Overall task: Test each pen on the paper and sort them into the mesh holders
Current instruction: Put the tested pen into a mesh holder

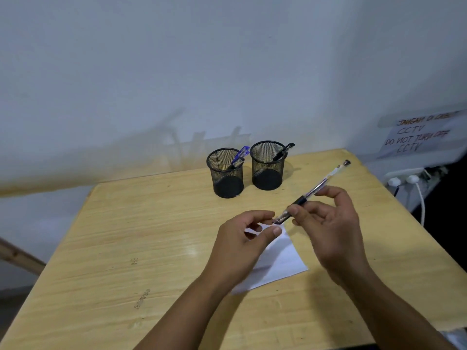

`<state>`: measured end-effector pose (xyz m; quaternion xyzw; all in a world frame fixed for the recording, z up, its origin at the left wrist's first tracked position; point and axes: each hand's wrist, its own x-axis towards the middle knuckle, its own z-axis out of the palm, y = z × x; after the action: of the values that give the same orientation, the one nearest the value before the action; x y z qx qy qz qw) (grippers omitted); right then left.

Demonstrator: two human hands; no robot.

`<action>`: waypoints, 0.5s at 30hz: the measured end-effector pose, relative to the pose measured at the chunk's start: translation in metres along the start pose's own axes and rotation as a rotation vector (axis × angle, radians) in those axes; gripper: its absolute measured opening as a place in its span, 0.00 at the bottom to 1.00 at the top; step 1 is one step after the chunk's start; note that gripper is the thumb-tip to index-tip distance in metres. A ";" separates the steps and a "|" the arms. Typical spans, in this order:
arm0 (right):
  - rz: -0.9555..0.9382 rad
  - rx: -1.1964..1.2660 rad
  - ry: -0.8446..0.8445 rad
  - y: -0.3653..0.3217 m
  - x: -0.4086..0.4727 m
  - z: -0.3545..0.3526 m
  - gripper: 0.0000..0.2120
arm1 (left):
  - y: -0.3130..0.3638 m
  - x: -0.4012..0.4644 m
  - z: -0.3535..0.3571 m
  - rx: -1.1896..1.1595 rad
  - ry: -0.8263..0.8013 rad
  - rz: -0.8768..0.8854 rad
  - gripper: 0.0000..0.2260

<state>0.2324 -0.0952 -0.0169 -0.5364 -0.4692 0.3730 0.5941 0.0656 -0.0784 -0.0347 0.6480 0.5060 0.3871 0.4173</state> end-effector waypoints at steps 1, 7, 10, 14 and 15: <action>0.004 0.043 0.028 -0.004 0.010 -0.004 0.17 | -0.003 0.009 0.001 -0.008 0.012 -0.017 0.12; -0.033 -0.240 0.018 -0.022 0.064 -0.030 0.07 | -0.020 0.076 0.014 -0.037 0.090 -0.143 0.25; -0.103 -0.488 -0.050 -0.025 0.084 -0.034 0.08 | -0.022 0.108 0.028 0.036 0.115 -0.146 0.19; -0.234 -0.822 -0.157 -0.026 0.114 -0.026 0.10 | -0.028 0.135 0.047 0.170 0.260 -0.146 0.23; -0.256 -0.865 -0.170 -0.024 0.120 -0.022 0.10 | -0.031 0.140 0.052 0.182 0.292 -0.150 0.26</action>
<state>0.2863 0.0088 0.0267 -0.6406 -0.6912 0.1089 0.3162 0.1293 0.0549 -0.0712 0.5805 0.6411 0.3975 0.3067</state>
